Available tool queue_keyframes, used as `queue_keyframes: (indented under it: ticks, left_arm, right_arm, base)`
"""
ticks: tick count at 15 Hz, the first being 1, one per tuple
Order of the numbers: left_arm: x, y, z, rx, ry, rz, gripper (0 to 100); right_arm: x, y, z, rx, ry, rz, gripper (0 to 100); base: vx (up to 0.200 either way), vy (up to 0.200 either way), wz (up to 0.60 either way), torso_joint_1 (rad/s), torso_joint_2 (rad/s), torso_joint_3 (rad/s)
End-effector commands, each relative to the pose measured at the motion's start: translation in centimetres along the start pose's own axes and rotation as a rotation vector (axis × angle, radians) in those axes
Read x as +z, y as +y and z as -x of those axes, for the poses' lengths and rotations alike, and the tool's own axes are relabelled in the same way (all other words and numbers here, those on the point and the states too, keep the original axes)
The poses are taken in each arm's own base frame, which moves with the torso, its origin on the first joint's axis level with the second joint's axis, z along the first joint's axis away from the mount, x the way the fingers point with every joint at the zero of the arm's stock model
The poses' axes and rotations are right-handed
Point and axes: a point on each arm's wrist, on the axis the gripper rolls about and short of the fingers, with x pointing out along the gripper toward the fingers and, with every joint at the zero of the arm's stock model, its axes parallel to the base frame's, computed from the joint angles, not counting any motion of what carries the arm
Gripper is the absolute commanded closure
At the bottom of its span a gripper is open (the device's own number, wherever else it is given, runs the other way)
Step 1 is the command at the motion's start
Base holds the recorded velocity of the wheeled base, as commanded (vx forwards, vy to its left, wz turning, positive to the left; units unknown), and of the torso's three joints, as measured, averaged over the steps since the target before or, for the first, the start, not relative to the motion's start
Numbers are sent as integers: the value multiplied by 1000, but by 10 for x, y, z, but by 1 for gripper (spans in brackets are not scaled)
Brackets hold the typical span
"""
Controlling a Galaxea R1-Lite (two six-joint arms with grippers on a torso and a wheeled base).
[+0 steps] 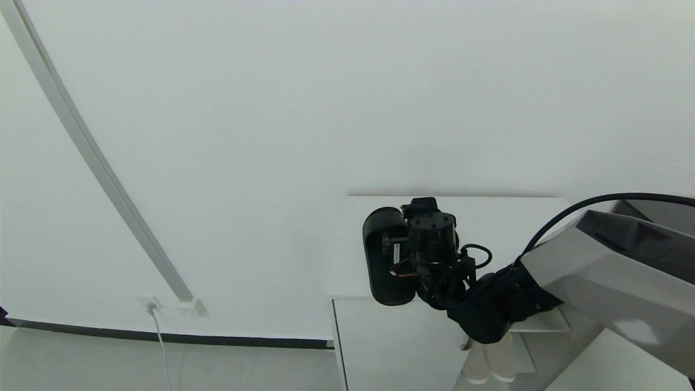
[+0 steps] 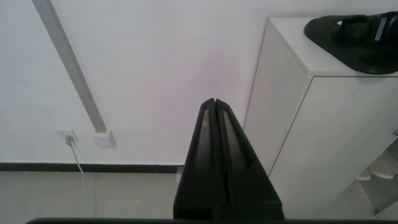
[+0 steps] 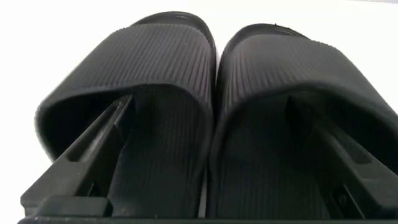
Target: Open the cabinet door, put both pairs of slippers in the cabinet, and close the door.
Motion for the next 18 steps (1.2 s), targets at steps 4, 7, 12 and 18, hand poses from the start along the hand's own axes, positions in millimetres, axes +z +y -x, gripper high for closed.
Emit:
queue_keyframes:
  ticks: [4, 7, 12, 18]
  left_arm:
    - [0, 0, 0, 0, 1, 0, 100]
    - [0, 0, 0, 0, 1, 1, 100]
    - [0, 0, 0, 0, 1, 0, 100]
    - [0, 0, 0, 1, 3, 0, 100]
  right_arm:
    - [-4, -6, -24, -30, -13, 11, 0]
    - [-2, -5, -26, -29, -20, 9, 100]
    - [-2, -5, -25, -28, -21, 20, 100]
    - [32, -14, 9, 22, -49, 2, 100]
  base:
    - [0, 0, 0, 0, 0, 0]
    - [0, 0, 0, 0, 0, 0]
    - [0, 0, 0, 0, 0, 0]
    - [0, 0, 0, 0, 0, 0]
